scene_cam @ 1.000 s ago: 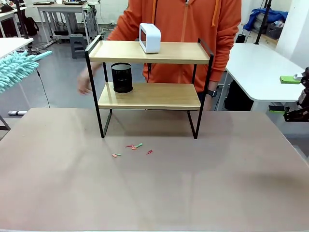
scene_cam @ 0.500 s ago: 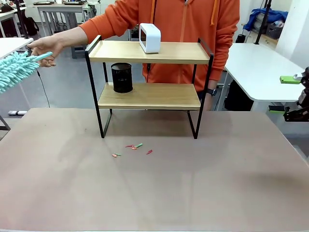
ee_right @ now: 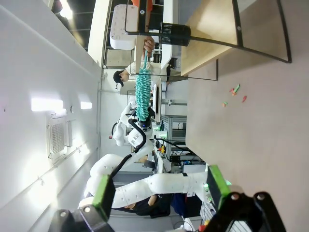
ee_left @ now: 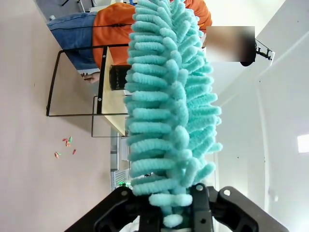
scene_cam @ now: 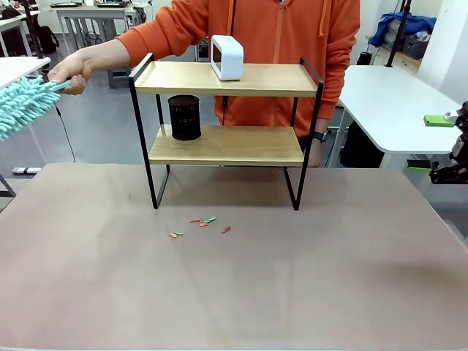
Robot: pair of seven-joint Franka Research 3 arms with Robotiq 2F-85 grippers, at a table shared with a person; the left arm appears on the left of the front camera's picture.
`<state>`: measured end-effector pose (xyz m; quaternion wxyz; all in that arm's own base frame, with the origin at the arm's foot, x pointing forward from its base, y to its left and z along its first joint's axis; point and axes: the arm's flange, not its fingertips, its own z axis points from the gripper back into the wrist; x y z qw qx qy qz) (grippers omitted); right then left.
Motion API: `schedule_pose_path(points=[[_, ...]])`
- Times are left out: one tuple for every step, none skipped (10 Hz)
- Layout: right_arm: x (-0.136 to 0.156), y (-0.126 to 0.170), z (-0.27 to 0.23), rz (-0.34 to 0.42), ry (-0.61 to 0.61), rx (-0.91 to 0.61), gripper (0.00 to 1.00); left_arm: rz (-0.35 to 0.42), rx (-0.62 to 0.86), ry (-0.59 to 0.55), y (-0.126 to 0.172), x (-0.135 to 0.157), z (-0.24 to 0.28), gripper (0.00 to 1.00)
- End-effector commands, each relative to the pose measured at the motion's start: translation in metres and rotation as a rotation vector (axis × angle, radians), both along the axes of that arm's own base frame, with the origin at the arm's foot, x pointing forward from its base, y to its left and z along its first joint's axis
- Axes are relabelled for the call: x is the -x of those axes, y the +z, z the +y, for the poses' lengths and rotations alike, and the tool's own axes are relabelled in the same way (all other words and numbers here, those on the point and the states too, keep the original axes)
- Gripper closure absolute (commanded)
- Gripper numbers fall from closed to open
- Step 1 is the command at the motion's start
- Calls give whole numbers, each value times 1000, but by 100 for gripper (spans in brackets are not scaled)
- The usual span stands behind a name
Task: Clean the shelf.
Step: Hand the Duster back to the human.
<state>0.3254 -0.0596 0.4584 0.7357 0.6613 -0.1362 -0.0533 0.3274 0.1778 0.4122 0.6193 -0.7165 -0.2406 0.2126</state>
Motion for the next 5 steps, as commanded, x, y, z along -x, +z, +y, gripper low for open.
schedule_pose_path(points=[[1, 4, 0, 3, 1, -7, 0, 0, 0, 0, 0, 0, 0, 82], [1, 4, 0, 3, 1, -7, 0, 6, 4, -17, 0, 0, 1, 82], [1, 4, 0, 3, 1, -7, 0, 13, 4, -27, 1, 1, 3, 25], [1, 4, 0, 3, 1, -7, 0, 20, 33, -27, 3, 0, 5, 25], [1, 4, 0, 3, 1, -7, 0, 30, 38, -44, 0, 1, 5, 0]])
